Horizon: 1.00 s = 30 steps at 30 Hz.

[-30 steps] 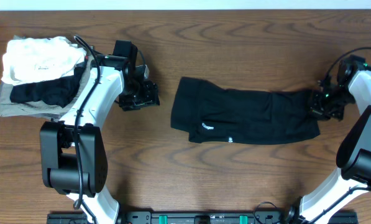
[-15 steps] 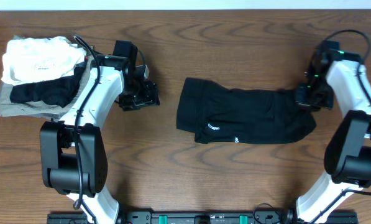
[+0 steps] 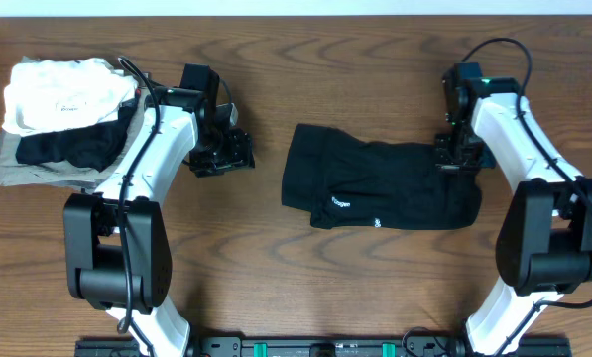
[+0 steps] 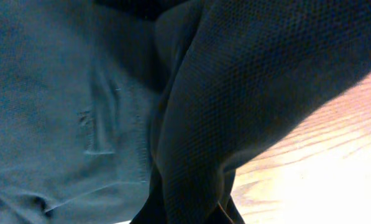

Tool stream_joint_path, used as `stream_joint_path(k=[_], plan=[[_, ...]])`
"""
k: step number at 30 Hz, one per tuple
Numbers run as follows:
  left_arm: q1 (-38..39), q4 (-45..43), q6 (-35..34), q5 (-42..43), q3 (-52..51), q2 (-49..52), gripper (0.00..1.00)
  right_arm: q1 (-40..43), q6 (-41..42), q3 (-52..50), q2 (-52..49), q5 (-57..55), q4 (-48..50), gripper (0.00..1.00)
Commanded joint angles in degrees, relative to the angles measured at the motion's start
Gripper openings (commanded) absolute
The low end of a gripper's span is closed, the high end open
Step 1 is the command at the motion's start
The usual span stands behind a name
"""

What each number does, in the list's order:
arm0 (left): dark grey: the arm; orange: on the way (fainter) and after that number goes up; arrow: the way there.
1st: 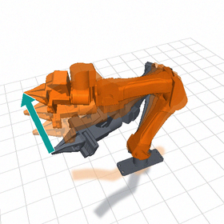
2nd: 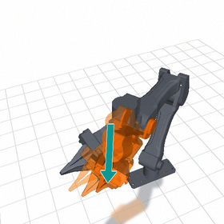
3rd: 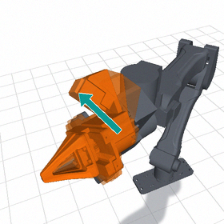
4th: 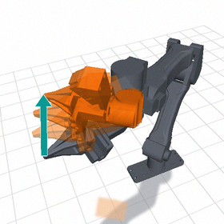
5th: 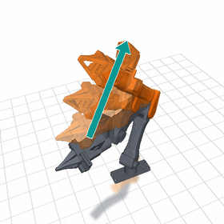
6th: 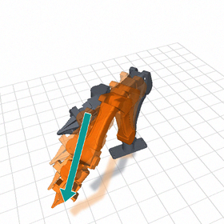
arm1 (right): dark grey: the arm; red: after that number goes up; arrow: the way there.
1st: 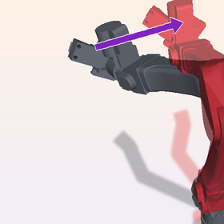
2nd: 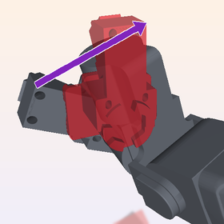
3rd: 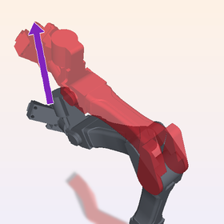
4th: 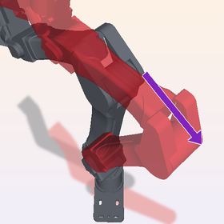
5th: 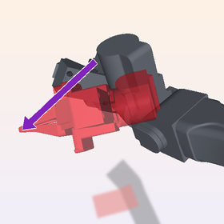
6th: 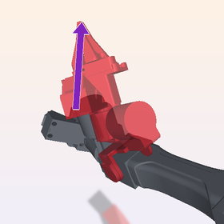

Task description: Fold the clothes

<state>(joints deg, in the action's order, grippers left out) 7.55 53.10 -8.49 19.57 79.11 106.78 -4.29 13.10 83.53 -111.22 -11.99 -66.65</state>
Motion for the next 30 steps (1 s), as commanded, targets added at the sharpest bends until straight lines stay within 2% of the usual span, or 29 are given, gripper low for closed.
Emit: stream_joint_path(k=[1, 15, 30], plan=[[0.0, 0.2, 1.2, 0.5, -0.3, 0.0, 0.68, -2.3, 1.2, 0.9, 1.5, 0.0, -0.3, 0.01], [0.0, 0.2, 1.2, 0.5, -0.3, 0.0, 0.68, -9.7, 1.2, 0.8, 1.5, 5.0, 1.1, 0.01], [0.0, 0.2, 1.2, 0.5, -0.3, 0.0, 0.68, -13.5, 1.0, -1.0, 1.4, 9.6, 2.1, 0.01]])
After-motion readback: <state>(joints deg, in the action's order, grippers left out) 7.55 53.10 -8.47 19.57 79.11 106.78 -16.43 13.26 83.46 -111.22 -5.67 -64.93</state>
